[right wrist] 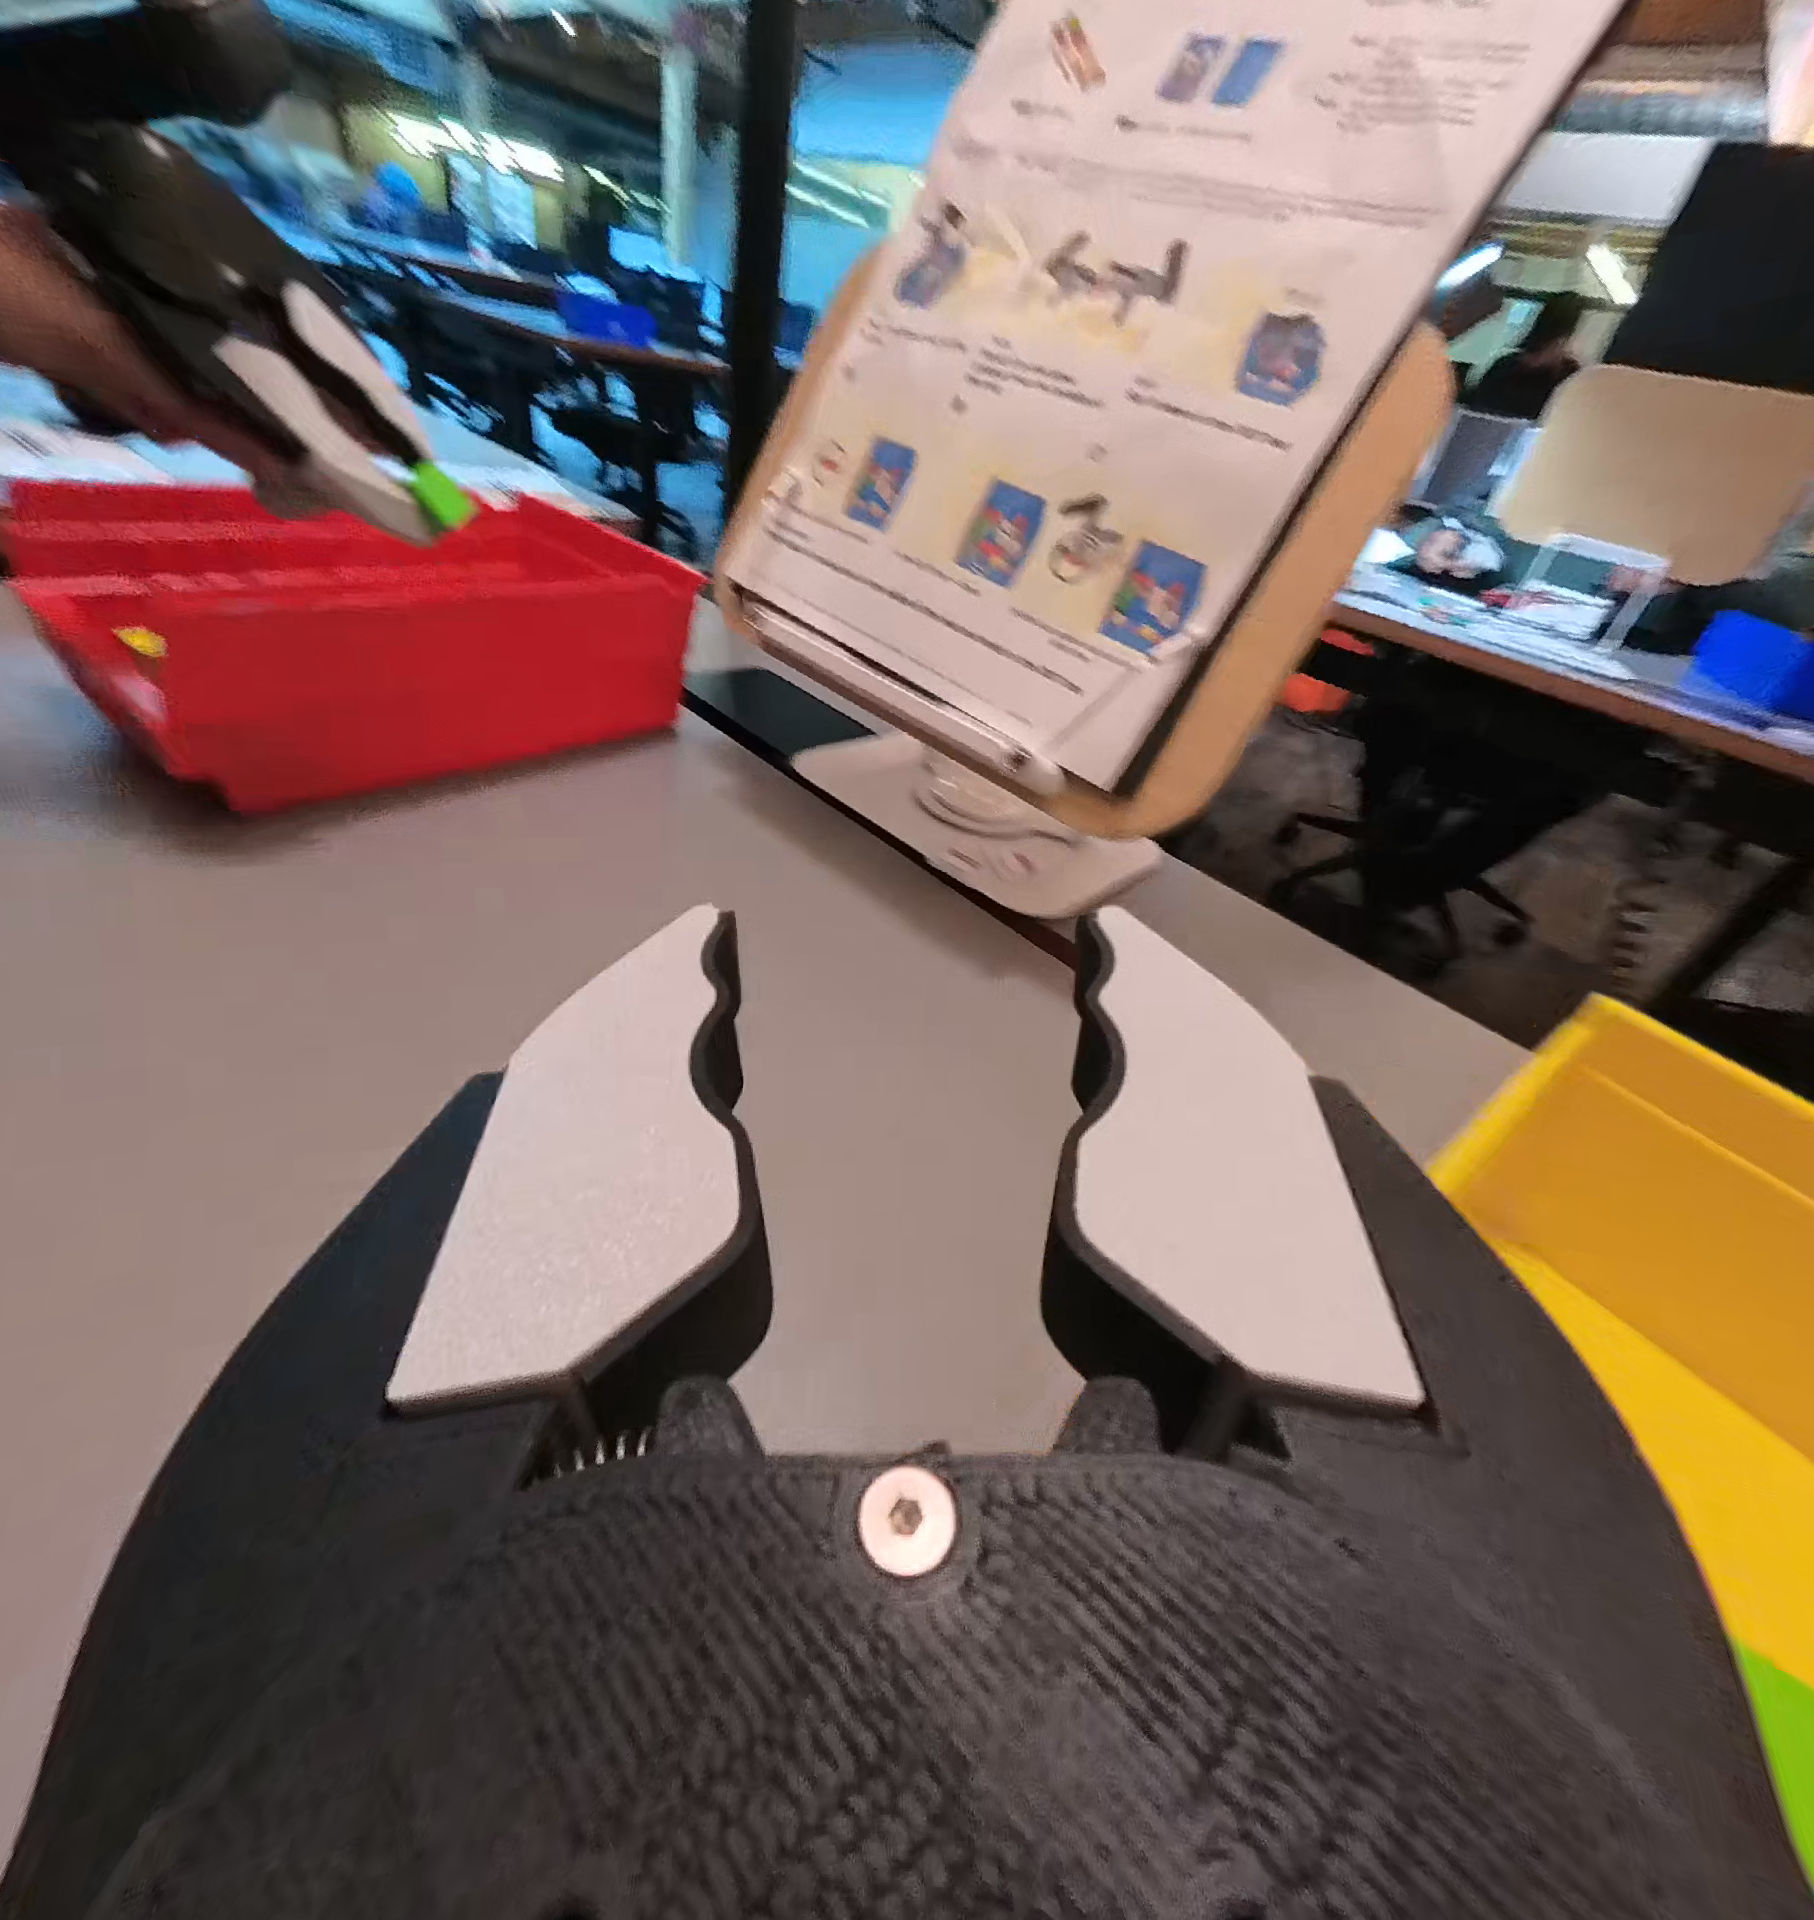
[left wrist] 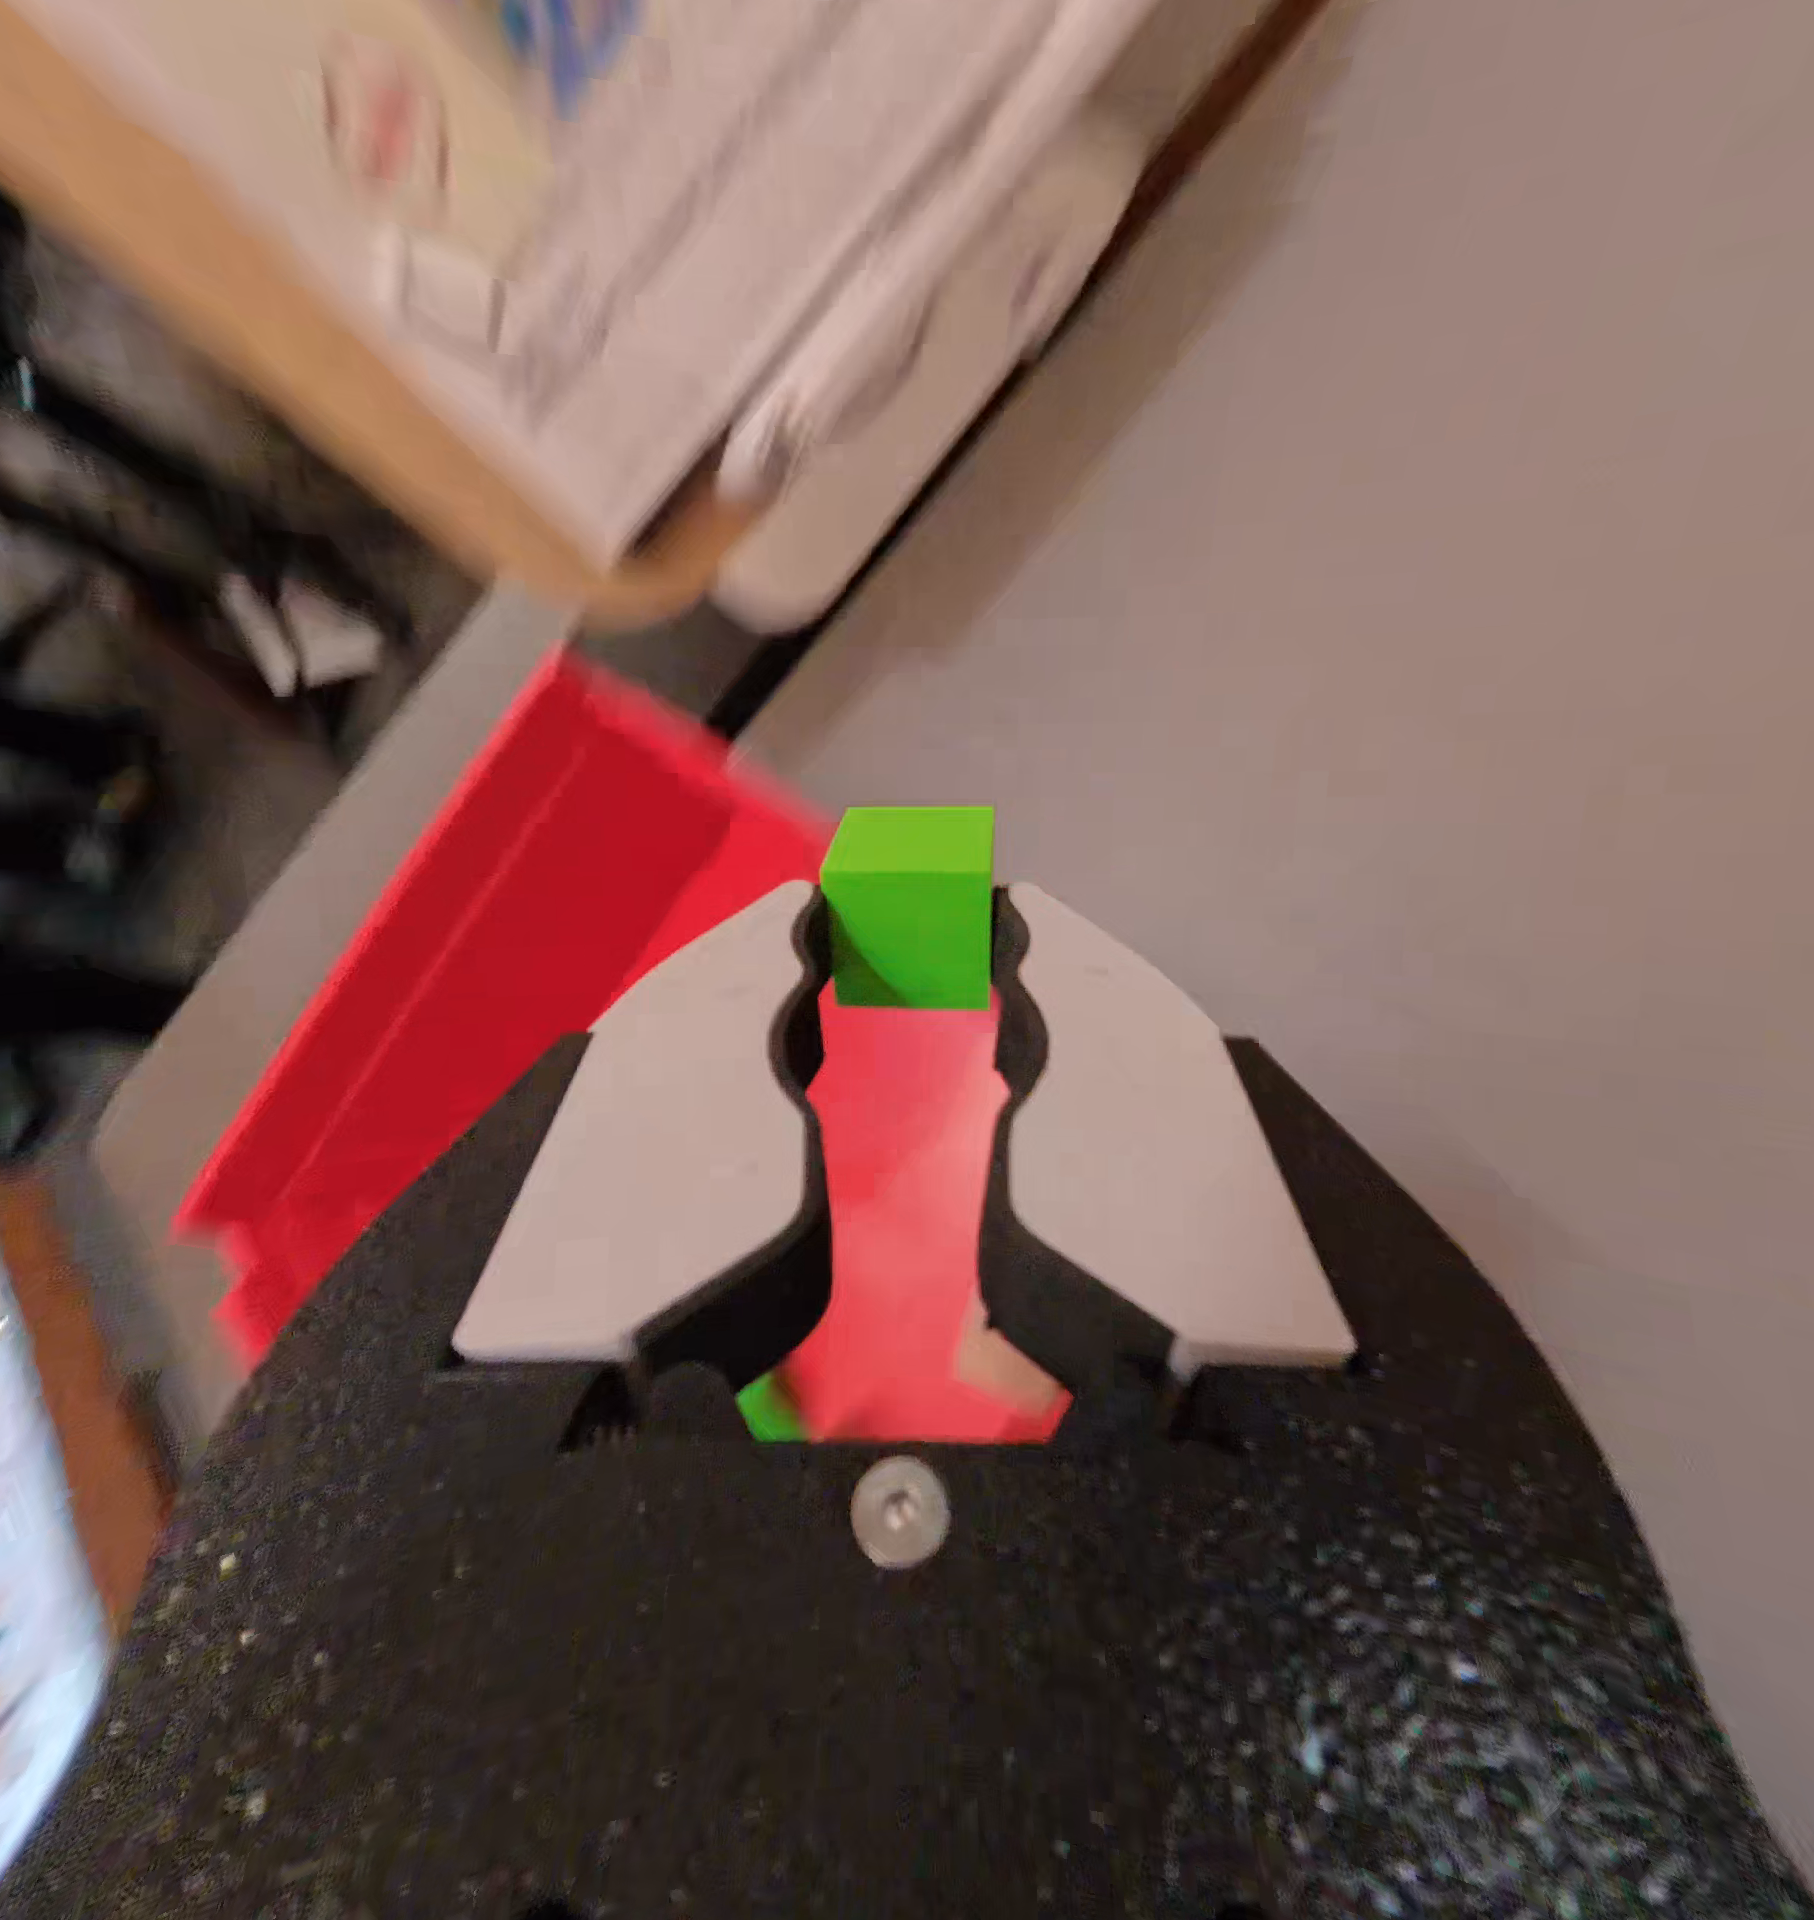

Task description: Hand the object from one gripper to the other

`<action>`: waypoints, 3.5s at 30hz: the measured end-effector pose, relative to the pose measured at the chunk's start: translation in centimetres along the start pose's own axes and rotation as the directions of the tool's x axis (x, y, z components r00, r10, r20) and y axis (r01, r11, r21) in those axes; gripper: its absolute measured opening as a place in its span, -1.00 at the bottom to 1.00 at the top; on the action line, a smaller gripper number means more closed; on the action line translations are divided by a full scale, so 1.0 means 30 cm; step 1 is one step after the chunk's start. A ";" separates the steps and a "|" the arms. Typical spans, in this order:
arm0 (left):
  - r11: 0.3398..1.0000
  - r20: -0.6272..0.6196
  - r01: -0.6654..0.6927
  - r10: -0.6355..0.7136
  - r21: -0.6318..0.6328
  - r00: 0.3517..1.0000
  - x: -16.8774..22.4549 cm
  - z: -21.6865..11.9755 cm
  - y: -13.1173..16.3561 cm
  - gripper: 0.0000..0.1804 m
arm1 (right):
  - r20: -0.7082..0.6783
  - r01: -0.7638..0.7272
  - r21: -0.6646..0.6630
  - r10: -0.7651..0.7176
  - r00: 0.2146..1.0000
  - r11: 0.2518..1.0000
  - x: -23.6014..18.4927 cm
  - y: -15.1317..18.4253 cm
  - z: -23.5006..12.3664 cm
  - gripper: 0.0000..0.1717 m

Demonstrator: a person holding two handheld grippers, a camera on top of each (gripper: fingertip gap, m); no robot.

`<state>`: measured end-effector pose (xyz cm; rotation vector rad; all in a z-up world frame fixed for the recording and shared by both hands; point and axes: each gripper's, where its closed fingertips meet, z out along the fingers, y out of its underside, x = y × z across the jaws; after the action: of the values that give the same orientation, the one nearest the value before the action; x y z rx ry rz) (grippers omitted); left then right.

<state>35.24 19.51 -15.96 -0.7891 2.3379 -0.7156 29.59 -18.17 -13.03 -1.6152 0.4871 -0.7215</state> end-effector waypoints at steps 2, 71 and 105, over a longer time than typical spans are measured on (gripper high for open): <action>0.974 -0.090 0.004 0.017 0.228 0.996 0.152 -0.054 -0.174 -0.69 | 0.087 -0.074 0.039 0.071 0.994 0.996 -0.079 -0.045 0.043 -0.26; 0.717 -0.057 -0.037 0.106 0.696 0.993 0.707 0.118 -0.359 -0.66 | -0.769 -0.378 -0.413 -0.095 0.632 0.828 0.580 0.433 -0.473 -0.65; 0.946 0.098 0.149 -0.183 0.287 0.978 0.268 -0.123 -0.063 -0.60 | -0.633 -0.167 -0.295 -0.062 0.772 0.941 0.456 0.244 -0.236 0.04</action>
<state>28.15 13.97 -14.87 -0.8821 2.0188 -1.0125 35.09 -33.73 -17.27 -1.6309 1.2058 -1.2030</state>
